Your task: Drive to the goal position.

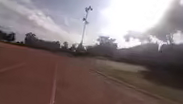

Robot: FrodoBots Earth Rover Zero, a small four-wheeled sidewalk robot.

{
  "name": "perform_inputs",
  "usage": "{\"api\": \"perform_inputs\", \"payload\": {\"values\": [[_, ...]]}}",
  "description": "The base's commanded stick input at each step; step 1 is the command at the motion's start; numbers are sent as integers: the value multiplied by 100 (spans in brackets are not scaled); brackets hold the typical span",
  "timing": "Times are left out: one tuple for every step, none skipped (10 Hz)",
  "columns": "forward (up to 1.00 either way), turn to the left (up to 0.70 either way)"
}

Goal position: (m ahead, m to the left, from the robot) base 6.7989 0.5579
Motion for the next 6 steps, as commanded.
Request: {"api": "perform_inputs", "payload": {"values": [[70, 0], [70, 0], [70, 0], [70, 0], [70, 0], [70, 0]]}}
